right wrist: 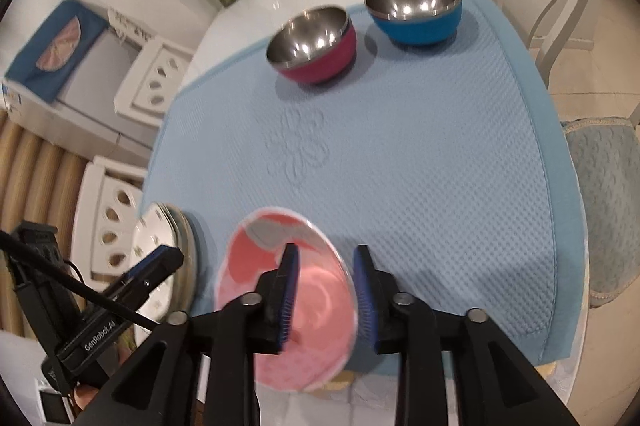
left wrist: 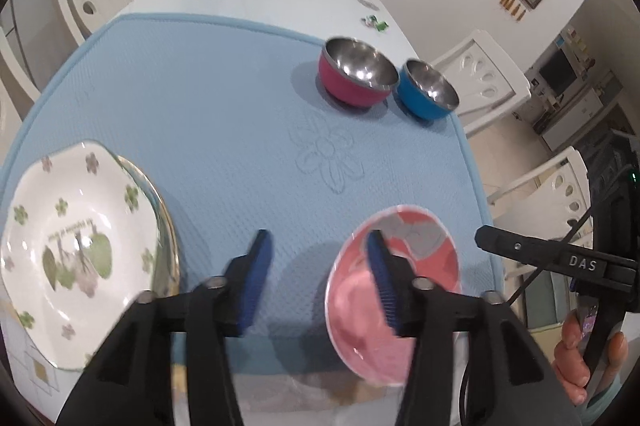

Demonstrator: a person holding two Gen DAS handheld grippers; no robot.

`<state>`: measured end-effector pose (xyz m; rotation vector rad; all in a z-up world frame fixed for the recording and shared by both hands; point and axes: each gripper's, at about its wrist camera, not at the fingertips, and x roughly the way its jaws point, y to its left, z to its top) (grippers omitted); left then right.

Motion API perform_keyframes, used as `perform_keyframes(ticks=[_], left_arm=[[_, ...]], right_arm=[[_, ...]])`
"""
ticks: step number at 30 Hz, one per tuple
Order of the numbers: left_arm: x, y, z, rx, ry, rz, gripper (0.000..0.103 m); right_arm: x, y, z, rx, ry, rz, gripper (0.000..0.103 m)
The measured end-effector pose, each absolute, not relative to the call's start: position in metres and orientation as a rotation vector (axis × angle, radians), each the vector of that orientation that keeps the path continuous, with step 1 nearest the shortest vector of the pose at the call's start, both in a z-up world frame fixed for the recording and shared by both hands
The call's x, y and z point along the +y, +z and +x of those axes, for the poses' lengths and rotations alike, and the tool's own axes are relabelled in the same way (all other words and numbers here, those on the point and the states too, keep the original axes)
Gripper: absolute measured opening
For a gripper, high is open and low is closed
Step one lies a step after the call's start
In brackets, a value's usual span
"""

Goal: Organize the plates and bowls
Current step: 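Lower the pink bowl onto the cloth and open both grippers, then move both grippers toward the rim of the red steel bowl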

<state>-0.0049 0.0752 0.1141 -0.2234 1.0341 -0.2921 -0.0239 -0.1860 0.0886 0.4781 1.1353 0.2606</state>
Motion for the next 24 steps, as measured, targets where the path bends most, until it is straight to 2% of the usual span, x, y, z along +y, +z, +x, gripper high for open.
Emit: perform_keyframes(ticks=[1,2,14,24], left_arm=[[0.077,0.12,0.001,1.018,-0.284,-0.227,0.068],[0.079,0.124,0.005,1.006,-0.277,-0.229,0.073],[0.085,0.155,0.098,0.978,-0.313,-0.196,0.073],[0.066,0.119,0.21,1.098,-0.42,-0.244,0.071]], right_arm=[[-0.187,0.092,-0.02,1.119,0.259,0.494,0.057],[-0.189,0.095,-0.018,1.091,0.253,0.513,0.066],[-0.182,0.119,0.051,1.031,0.199,0.545,0.066],[-0.18,0.089,0.134,1.111,0.135,0.579,0.066]])
